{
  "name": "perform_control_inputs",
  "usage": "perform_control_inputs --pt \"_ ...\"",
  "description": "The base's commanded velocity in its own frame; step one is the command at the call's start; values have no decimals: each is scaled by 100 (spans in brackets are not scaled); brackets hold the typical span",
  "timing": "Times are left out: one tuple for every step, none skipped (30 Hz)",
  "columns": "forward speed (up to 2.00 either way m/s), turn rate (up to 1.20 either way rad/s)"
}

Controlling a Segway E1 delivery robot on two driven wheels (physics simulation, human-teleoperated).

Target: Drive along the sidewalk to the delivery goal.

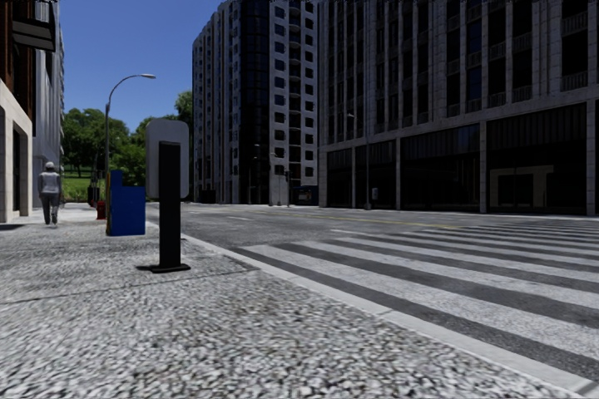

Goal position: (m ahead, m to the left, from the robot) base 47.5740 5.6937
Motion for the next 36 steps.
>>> perform_control_inputs --pt "148 -45" --pt "148 -45" --pt "148 -45" --pt "148 -45" --pt "148 -45" --pt "148 -45" --pt "148 -45" --pt "148 -45" --pt "148 -45" --pt "148 -45" --pt "148 -45" --pt "148 -45" --pt "148 -45" --pt "148 -45" --pt "148 -45" --pt "148 -45" --pt "148 -45" --pt "148 -45" --pt "148 -45" --pt "148 -45" --pt "148 -45" --pt "148 -45" --pt "148 -45" --pt "148 -45" --pt "148 -45" --pt "148 -45" --pt "148 -45" --pt "148 -45" --pt "148 -45" --pt "148 -45" --pt "148 -45" --pt "148 -45" --pt "148 -46" --pt "148 -46" --pt "148 -46" --pt "148 -46"
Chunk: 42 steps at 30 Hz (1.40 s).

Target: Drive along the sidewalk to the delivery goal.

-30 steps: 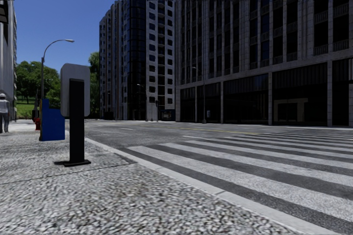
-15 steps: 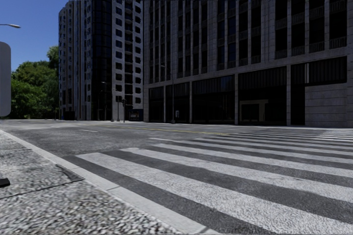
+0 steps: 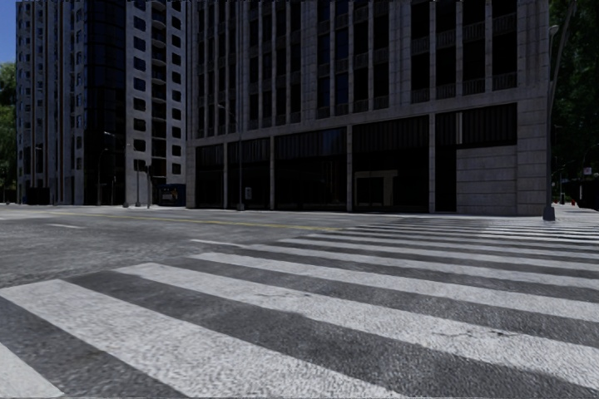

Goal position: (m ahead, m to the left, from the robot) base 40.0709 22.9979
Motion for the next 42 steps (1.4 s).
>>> perform_control_inputs --pt "148 -46" --pt "148 -46" --pt "148 -46" --pt "148 -46" --pt "148 -46" --pt "148 -46" --pt "148 -46" --pt "148 -46" --pt "148 -46" --pt "148 -46" --pt "148 -46" --pt "148 -46" --pt "148 -46" --pt "148 -46" --pt "148 -46" --pt "148 -46" --pt "148 -46" --pt "148 -46" --pt "148 -46" --pt "148 -46" --pt "148 -46" --pt "148 -46" --pt "148 -46" --pt "148 -46" --pt "148 -46" --pt "148 -46" --pt "148 -46" --pt "148 -46" --pt "148 -46" --pt "148 -46" --pt "148 -46" --pt "148 -46" --pt "148 -46" --pt "148 -46" --pt "148 -46" --pt "148 -46" --pt "148 -40" --pt "148 -34" --pt "148 -34" --pt "148 -33" --pt "148 -32" --pt "148 -32"
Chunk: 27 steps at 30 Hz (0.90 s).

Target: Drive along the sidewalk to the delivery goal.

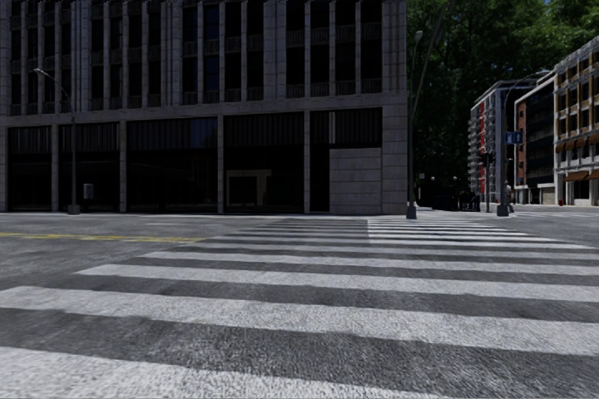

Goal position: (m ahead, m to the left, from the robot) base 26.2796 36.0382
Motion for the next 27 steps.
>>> perform_control_inputs --pt "148 -32" --pt "148 -32" --pt "148 -32" --pt "148 -32" --pt "148 -32" --pt "150 -32" --pt "200 -32" --pt "200 -32" --pt "200 -32" --pt "200 -32" --pt "200 -32" --pt "200 -32" --pt "200 -32" --pt "200 -32" --pt "200 -26" --pt "200 -26" --pt "200 -6" --pt "200 0" --pt "200 0" --pt "200 0" --pt "200 0" --pt "200 0" --pt "200 0" --pt "200 0" --pt "200 0" --pt "200 0" --pt "200 0"
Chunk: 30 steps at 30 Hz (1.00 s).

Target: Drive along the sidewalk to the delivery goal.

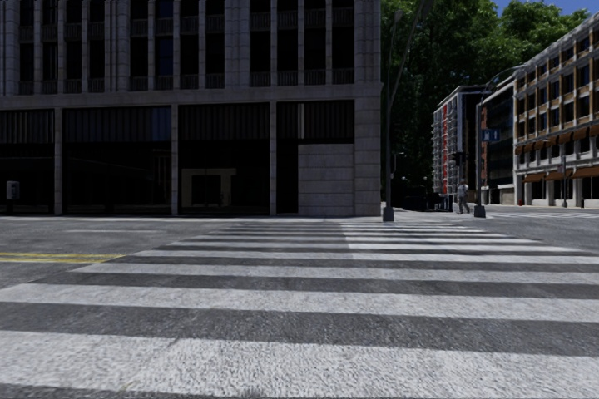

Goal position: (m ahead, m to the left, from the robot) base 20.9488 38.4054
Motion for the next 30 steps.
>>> perform_control_inputs --pt "200 0" --pt "200 0" --pt "200 0" --pt "200 0" --pt "200 0" --pt "200 0" --pt "200 0" --pt "200 0" --pt "200 0" --pt "200 0" --pt "200 0" --pt "200 0" --pt "200 0" --pt "200 0" --pt "200 0" --pt "200 0" --pt "200 0" --pt "200 0" --pt "200 0" --pt "200 0" --pt "200 0" --pt "200 0" --pt "200 0" --pt "200 0" --pt "200 0" --pt "200 0" --pt "200 0" --pt "200 0" --pt "200 0" --pt "200 0"
